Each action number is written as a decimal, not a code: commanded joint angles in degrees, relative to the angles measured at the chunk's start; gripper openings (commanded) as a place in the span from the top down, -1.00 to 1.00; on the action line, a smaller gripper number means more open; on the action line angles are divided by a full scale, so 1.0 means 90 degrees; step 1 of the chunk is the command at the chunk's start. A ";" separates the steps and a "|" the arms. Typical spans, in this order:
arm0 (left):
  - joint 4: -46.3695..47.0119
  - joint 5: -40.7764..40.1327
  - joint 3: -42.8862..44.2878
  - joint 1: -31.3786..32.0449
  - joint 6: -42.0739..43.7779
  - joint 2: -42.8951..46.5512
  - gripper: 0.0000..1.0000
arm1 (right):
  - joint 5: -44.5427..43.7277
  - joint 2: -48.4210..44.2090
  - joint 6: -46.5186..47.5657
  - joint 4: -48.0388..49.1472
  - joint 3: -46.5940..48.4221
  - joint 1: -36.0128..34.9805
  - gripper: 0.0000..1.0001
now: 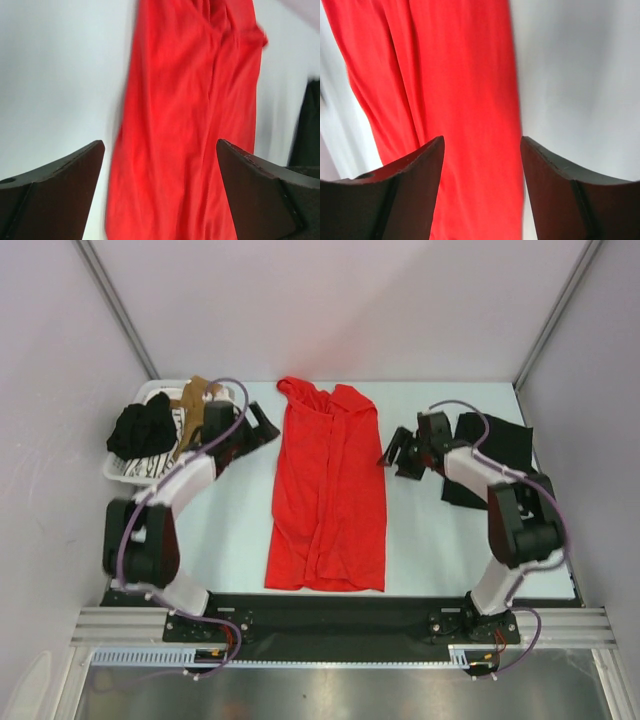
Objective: Fold and stack the tank tops
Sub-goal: Fold the tank top
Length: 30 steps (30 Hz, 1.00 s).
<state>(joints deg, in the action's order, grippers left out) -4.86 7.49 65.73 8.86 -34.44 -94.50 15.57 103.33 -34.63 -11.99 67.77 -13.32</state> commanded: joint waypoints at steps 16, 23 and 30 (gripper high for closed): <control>-0.2495 -0.0811 -0.5536 0.2354 -0.1865 0.6415 -1.00 | -0.2121 -0.5211 -0.2586 -0.2398 -0.4219 -0.4114 -0.22; -0.3218 -0.1377 -0.5488 0.3038 -0.2491 0.6194 -1.00 | -0.2375 -0.4743 -0.3427 -0.2233 -0.4375 -0.5121 -0.03; -0.3796 -0.1682 -0.5448 0.3224 -0.2805 0.6144 -0.94 | -0.2570 -0.4186 -0.3427 -0.2134 -0.4288 -0.5209 0.44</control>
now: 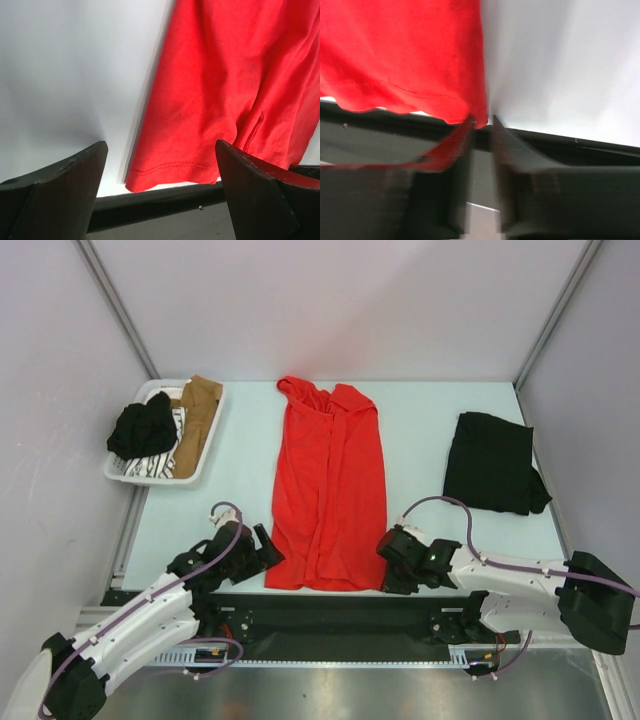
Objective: Fold and stack the tank tops
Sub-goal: Fold the tank top
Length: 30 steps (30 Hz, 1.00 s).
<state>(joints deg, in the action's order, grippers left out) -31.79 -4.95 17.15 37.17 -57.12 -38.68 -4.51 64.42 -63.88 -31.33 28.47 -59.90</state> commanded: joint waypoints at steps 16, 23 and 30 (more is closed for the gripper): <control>-0.1575 0.0091 -0.0206 0.1124 -0.0792 0.0049 0.09 | -0.0670 -0.0654 -0.0276 -0.1119 0.0118 0.0044 0.94; -0.1146 0.0023 -0.0206 0.1163 -0.0675 -0.0428 0.89 | -0.0602 -0.0683 -0.0149 -0.1167 0.0157 0.0044 0.95; -0.1858 -0.0153 0.0331 0.1466 -0.0888 -0.0342 1.00 | -0.0592 -0.0947 -0.0022 -0.1547 0.0342 0.0044 0.99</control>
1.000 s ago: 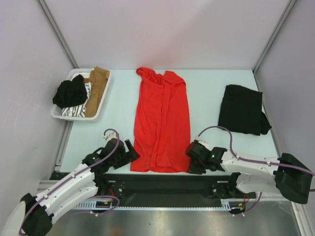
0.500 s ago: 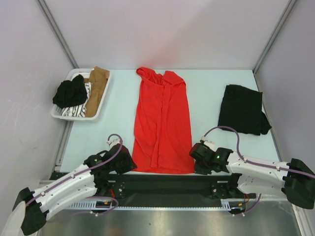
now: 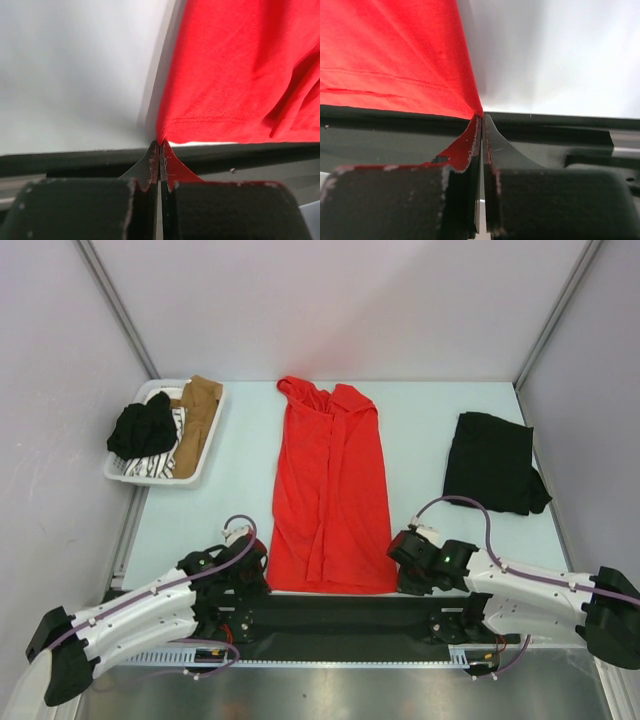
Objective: Fold and stack the tank tops
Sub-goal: Fold the tank top
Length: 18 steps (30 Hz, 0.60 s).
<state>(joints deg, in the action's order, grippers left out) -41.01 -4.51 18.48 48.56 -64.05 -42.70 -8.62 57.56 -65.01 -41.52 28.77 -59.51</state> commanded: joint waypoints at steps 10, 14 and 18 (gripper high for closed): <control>-0.1303 -0.0592 0.1364 0.0240 0.0066 0.0038 0.99 | -0.0341 0.0098 0.0709 -0.0709 0.1196 0.0224 1.00; -0.1097 -0.0728 0.1851 0.0230 0.0212 -0.0235 0.99 | -0.0302 0.0225 0.1187 -0.0641 0.1519 0.0634 1.00; -0.1029 -0.1022 0.2340 0.0074 0.0533 -0.0626 1.00 | -0.0234 0.0401 0.1764 -0.0553 0.1919 0.1220 1.00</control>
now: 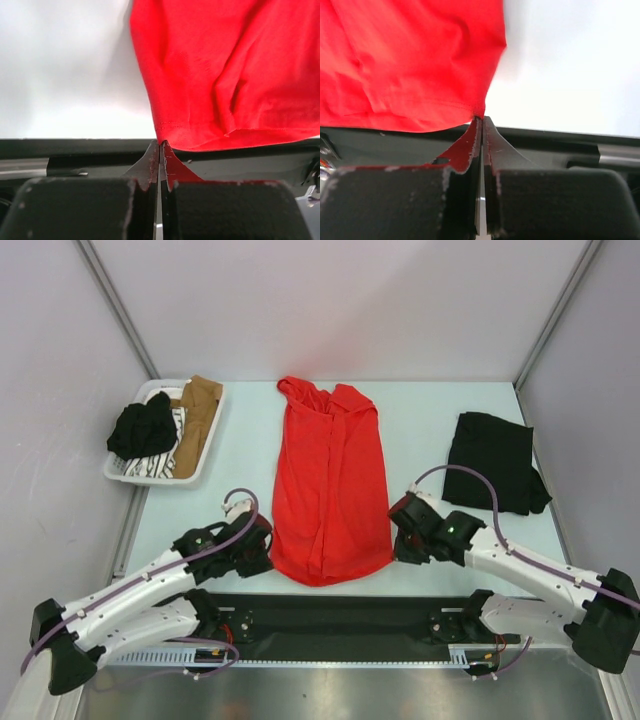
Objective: Fold and stack the tank tops
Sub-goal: Fold the tank top
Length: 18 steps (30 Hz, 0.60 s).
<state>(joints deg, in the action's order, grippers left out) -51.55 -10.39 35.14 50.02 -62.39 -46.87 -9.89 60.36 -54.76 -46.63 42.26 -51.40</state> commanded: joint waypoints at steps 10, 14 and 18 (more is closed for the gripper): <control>0.1449 -0.0378 0.1466 -0.1368 0.1570 -0.1216 0.99 | 0.0347 0.1261 0.1856 0.0620 0.1749 0.1560 1.00; 0.1938 -0.0300 0.1984 -0.1836 0.1970 -0.2035 1.00 | 0.0464 0.1935 0.2158 0.0748 0.2694 0.1872 1.00; 0.2221 -0.0349 0.2511 -0.2246 0.2234 -0.2758 0.99 | 0.0444 0.2609 0.2442 0.0777 0.3563 0.2155 1.00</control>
<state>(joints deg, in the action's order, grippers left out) -36.60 -12.36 53.19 32.16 -46.76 -68.25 -6.17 81.08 -36.75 -41.71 67.70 -33.65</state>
